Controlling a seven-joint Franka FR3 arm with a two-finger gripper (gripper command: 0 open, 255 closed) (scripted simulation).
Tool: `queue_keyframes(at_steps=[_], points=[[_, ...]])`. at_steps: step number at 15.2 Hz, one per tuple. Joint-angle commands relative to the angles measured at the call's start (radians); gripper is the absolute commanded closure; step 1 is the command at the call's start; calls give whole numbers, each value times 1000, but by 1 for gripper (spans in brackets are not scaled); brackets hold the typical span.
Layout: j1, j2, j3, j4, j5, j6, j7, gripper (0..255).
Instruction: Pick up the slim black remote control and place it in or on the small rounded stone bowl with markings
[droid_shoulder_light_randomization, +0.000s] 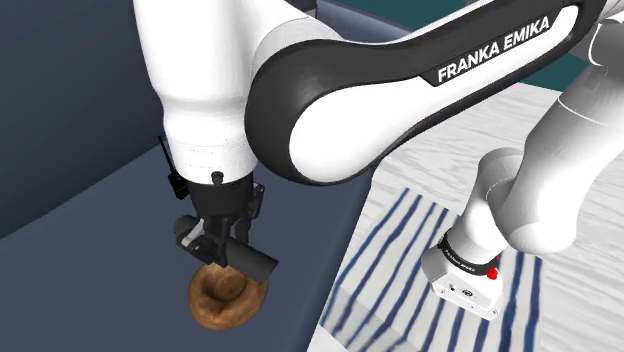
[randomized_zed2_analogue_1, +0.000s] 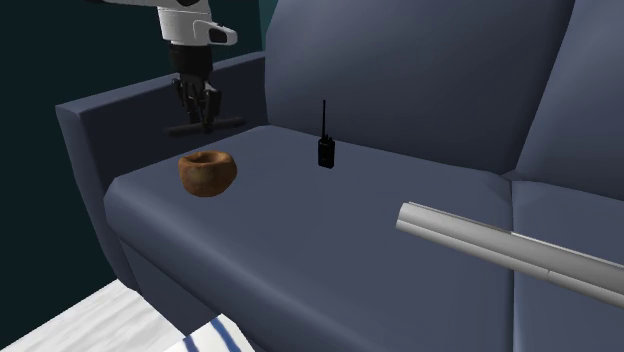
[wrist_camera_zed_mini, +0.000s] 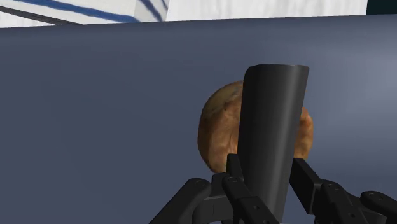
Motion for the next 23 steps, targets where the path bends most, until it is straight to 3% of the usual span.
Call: queue_keyframes(at_steps=[1,11,19,20,23], points=[[17,4,17,-11,-4,18,35,255],[21,51,20,-104,-23,153,43,255],[21,51,20,-104,-23,153,43,255],[21,51,20,-104,-23,153,42,0],[21,51,20,-104,-23,153,43,0]])
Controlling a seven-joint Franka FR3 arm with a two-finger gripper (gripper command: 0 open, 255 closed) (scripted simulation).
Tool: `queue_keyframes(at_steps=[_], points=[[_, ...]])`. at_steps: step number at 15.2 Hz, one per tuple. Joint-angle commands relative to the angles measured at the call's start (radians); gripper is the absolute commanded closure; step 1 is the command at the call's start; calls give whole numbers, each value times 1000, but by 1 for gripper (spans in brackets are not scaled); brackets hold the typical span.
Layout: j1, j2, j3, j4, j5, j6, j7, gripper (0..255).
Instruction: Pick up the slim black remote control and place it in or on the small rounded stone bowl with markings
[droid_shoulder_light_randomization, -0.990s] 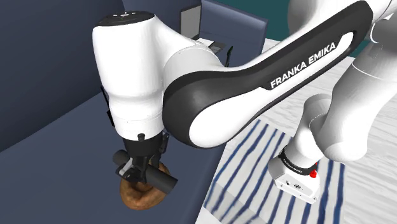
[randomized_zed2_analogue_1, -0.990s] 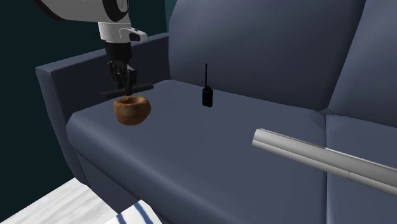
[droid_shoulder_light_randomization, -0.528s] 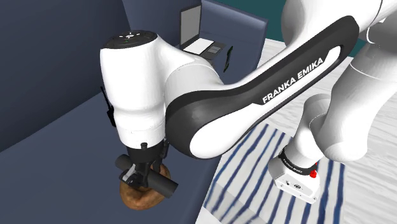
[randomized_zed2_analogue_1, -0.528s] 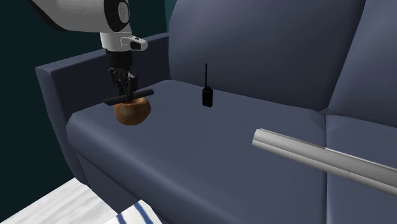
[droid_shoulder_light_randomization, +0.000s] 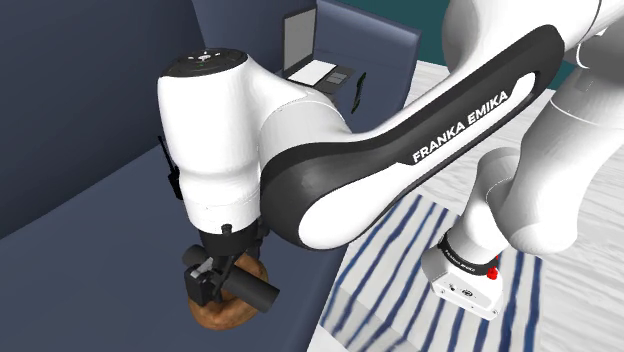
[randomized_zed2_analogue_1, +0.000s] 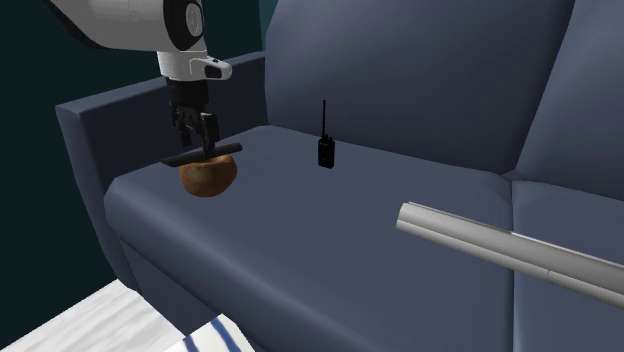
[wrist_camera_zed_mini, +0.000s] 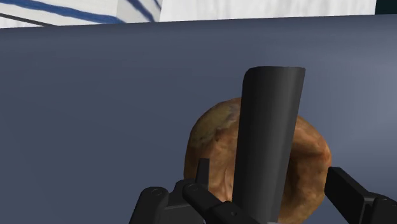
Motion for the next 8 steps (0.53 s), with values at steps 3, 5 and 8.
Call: queue_keyframes(at_steps=[3,5,8], points=[[-3,-16,-1,18,7,-32,-5,0],[-7,-43,-4,57,19,-96,-14,0],[-9,-52,-6,74,23,-122,-17,0]])
